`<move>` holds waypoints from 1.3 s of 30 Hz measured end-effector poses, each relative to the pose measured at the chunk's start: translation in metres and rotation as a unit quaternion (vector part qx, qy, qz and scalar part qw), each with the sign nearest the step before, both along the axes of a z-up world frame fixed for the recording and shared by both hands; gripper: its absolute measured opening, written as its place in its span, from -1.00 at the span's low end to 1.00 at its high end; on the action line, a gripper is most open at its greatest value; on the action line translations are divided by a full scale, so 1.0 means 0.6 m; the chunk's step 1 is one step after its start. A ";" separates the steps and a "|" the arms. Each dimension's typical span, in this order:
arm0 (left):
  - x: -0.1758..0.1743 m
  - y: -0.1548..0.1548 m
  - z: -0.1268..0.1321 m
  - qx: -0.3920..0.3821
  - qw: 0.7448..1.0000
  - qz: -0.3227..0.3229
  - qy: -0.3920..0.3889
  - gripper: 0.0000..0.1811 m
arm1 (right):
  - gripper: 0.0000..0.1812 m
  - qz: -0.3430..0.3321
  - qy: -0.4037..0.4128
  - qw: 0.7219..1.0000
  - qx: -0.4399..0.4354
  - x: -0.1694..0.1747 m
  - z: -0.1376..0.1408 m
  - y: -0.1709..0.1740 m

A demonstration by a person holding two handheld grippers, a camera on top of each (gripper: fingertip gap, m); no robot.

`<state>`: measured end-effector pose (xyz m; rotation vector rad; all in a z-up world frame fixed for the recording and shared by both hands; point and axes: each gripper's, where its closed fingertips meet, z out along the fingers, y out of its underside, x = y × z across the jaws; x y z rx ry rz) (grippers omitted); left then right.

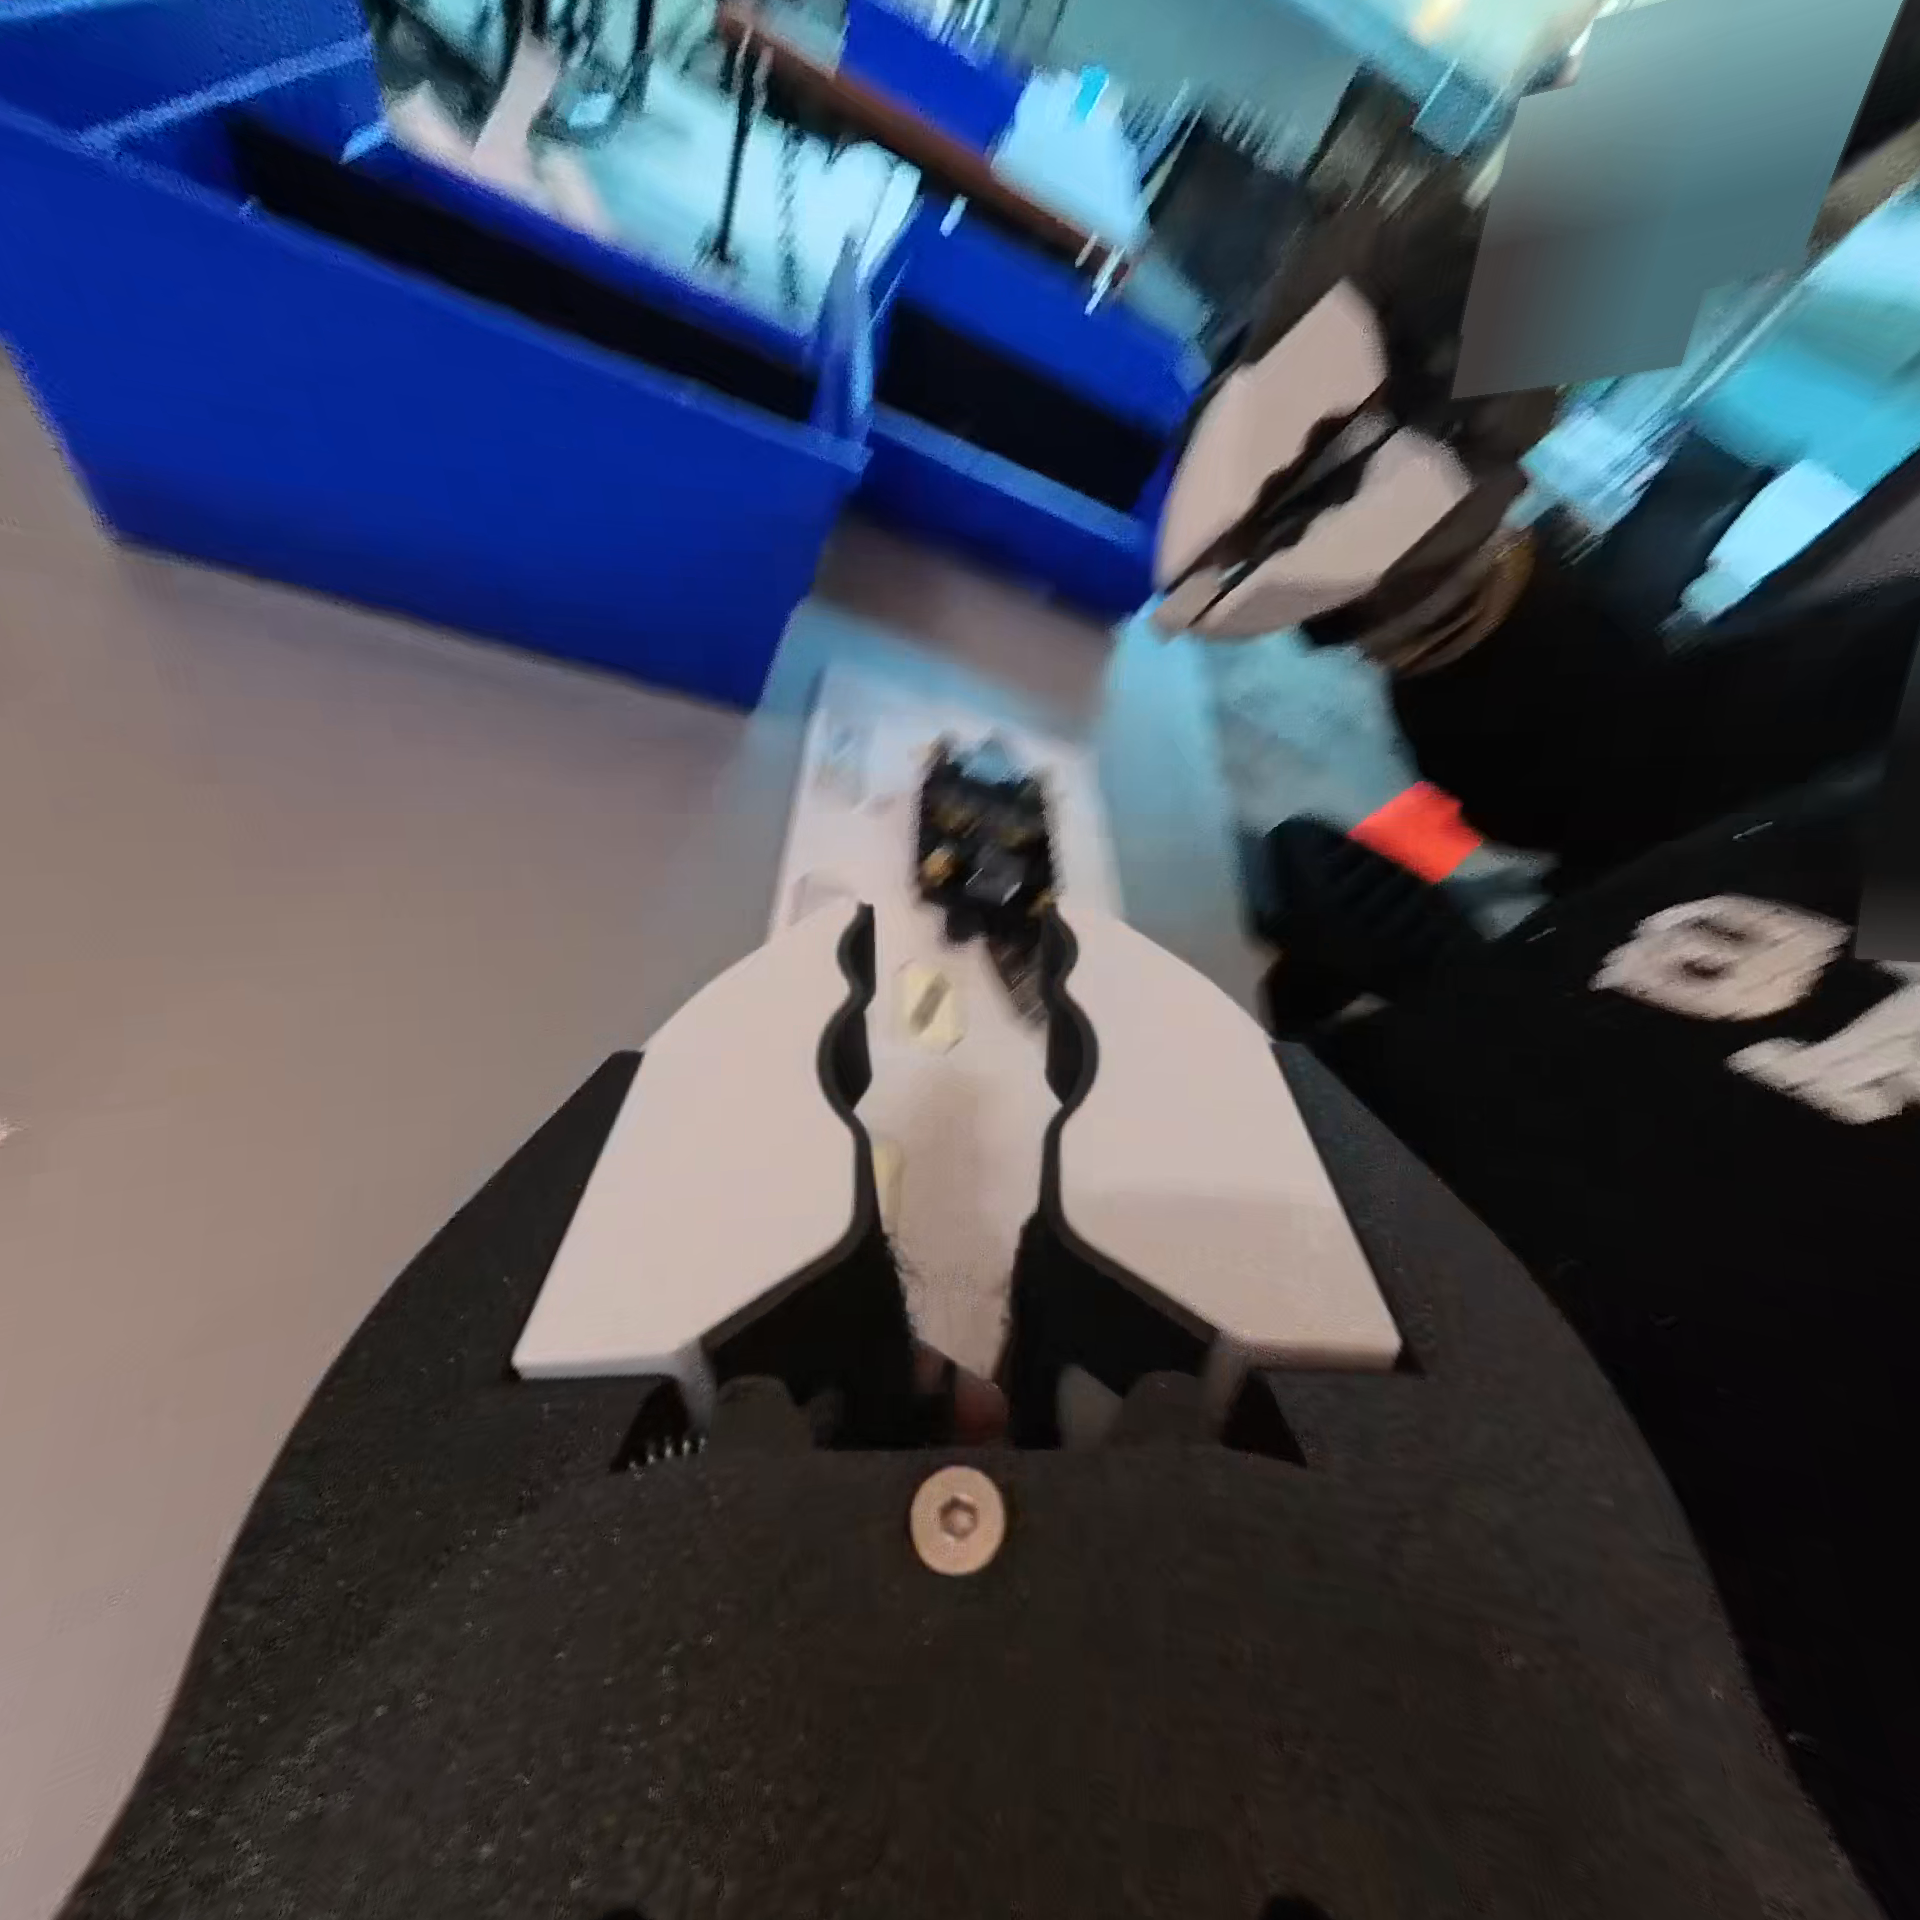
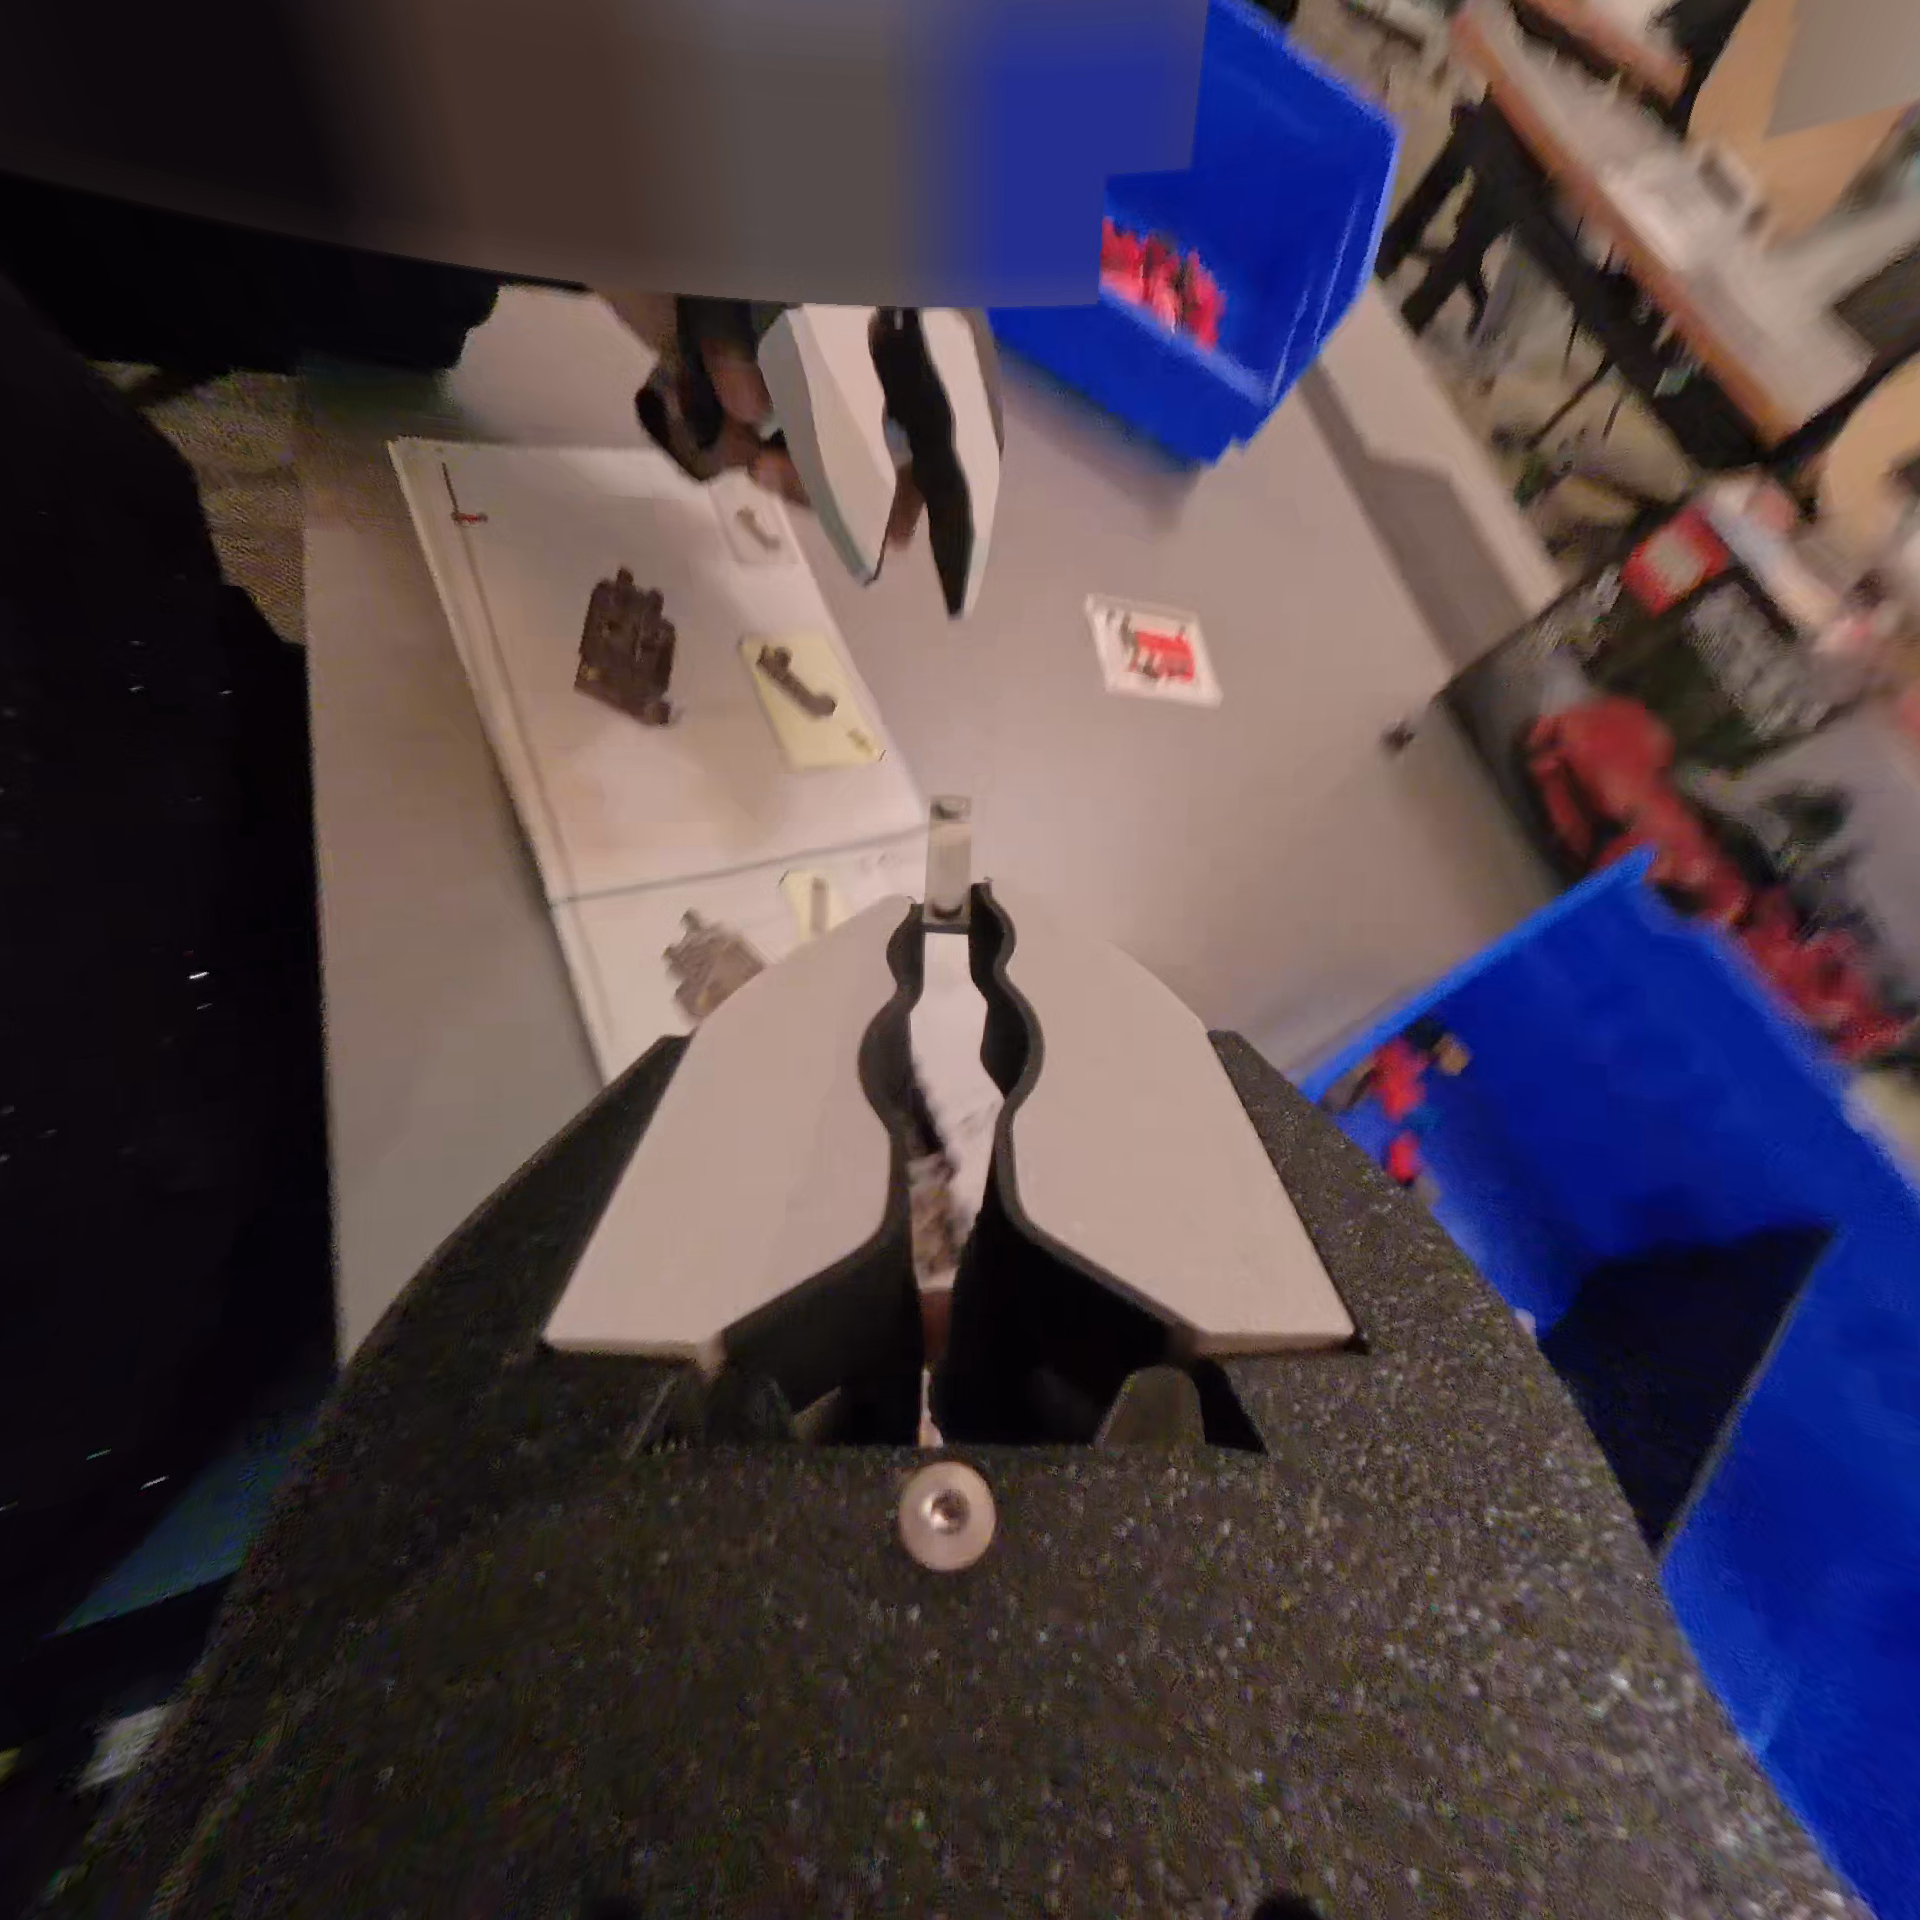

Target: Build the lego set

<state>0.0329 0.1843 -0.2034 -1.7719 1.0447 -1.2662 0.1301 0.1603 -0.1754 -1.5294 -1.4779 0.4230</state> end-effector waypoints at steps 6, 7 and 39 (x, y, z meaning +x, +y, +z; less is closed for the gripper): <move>-0.011 0.008 -0.026 0.043 0.998 0.004 0.046 -0.95 | -0.91 -0.084 -0.019 0.985 -0.147 0.082 -0.113 -0.045; -0.010 0.010 -0.032 0.047 0.997 0.005 0.060 -0.96 | -0.91 -0.090 -0.021 0.982 -0.167 0.087 -0.129 -0.054; 0.100 0.037 -0.094 0.164 0.960 -0.079 0.214 -0.94 | -0.91 -0.135 -0.061 0.974 -0.172 0.137 -0.186 -0.020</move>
